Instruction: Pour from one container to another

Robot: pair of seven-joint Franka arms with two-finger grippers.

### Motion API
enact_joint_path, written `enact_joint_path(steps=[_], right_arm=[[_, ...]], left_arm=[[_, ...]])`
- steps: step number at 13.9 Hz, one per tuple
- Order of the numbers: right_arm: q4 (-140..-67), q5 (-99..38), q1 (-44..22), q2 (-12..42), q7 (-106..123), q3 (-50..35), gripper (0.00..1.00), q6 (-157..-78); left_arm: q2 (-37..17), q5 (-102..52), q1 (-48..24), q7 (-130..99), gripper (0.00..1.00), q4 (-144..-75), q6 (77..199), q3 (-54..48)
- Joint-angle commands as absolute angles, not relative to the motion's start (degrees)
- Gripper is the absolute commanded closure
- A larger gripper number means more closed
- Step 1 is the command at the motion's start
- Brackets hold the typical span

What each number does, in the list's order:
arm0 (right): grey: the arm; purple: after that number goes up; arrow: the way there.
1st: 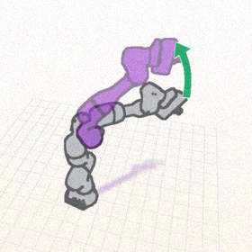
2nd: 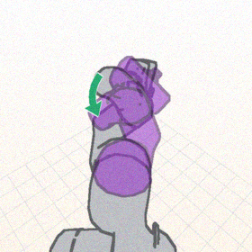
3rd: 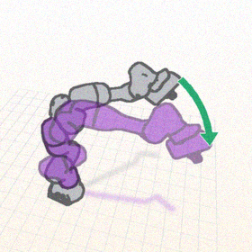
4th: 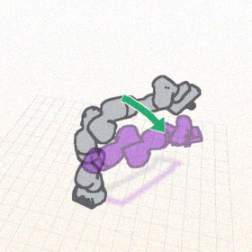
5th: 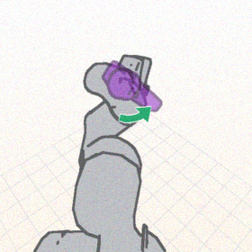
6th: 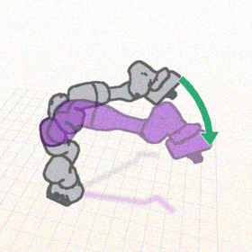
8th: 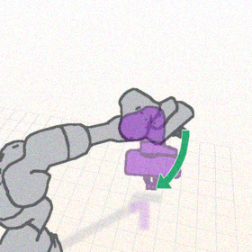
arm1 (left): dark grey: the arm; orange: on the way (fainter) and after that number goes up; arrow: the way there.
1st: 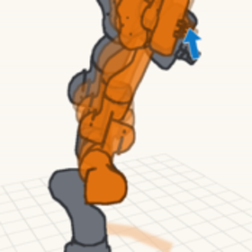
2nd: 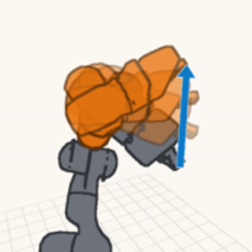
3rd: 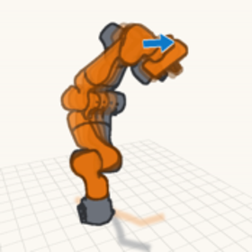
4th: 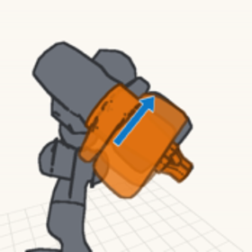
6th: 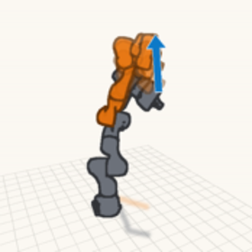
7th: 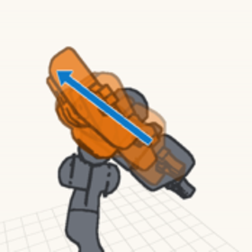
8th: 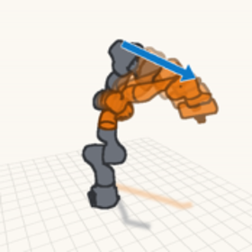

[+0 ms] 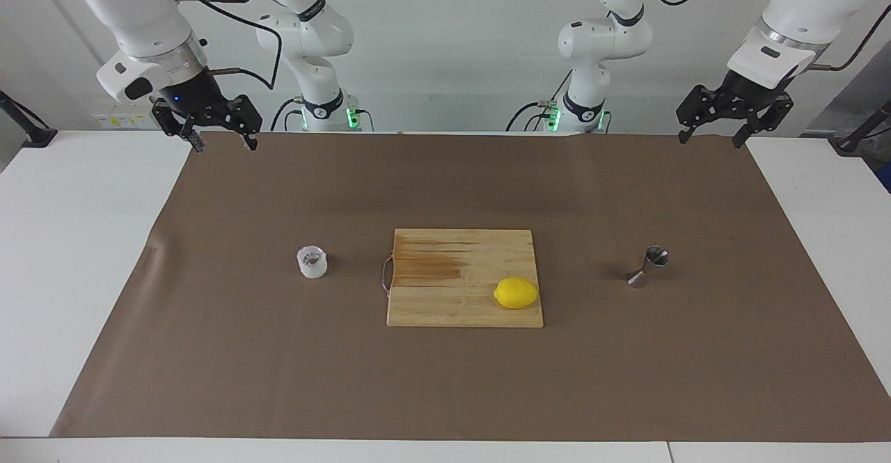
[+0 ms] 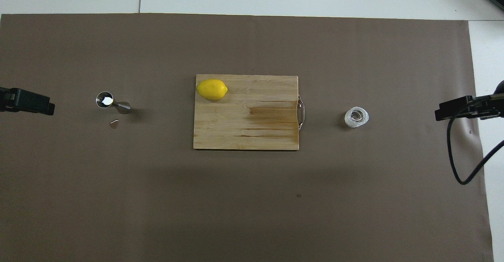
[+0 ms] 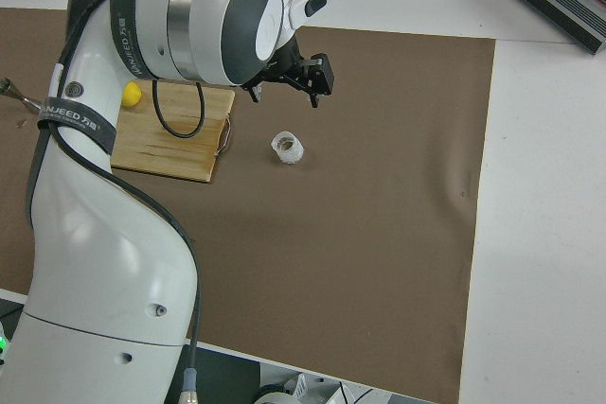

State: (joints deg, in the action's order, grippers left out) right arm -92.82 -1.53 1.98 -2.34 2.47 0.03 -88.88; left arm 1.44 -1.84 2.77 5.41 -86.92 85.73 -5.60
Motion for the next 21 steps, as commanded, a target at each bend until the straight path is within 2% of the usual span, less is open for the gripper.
enact_joint_path(steps=[1, 7, 11, 14, 21], right_arm=[[-93.1, -1.1, 2.5, -2.8, 1.4, -0.4, 0.00, -88.5], [-93.1, -1.1, 2.5, -2.8, 1.4, -0.4, 0.00, -88.5], [-93.1, -1.1, 2.5, -2.8, 1.4, -0.4, 0.00, -88.5], [-93.1, -1.1, 2.5, -2.8, 1.5, -0.4, 0.00, -88.5], [-93.1, -1.1, 2.5, -2.8, 1.4, -0.4, 0.00, -88.5]], left_arm=[[3.2, -1.1, 3.4, 6.6, 0.00, -88.9, 85.3, -5.9], [3.4, -1.7, 4.0, 4.6, 0.00, -89.1, 85.0, -5.5], [6.3, -2.6, 4.6, -4.5, 0.00, -95.5, 86.3, -5.3], [8.7, -8.2, 6.9, -17.5, 0.00, -102.2, 92.6, -5.3], [8.4, -21.5, 12.3, -47.8, 0.00, -109.6, 100.6, -5.3]])
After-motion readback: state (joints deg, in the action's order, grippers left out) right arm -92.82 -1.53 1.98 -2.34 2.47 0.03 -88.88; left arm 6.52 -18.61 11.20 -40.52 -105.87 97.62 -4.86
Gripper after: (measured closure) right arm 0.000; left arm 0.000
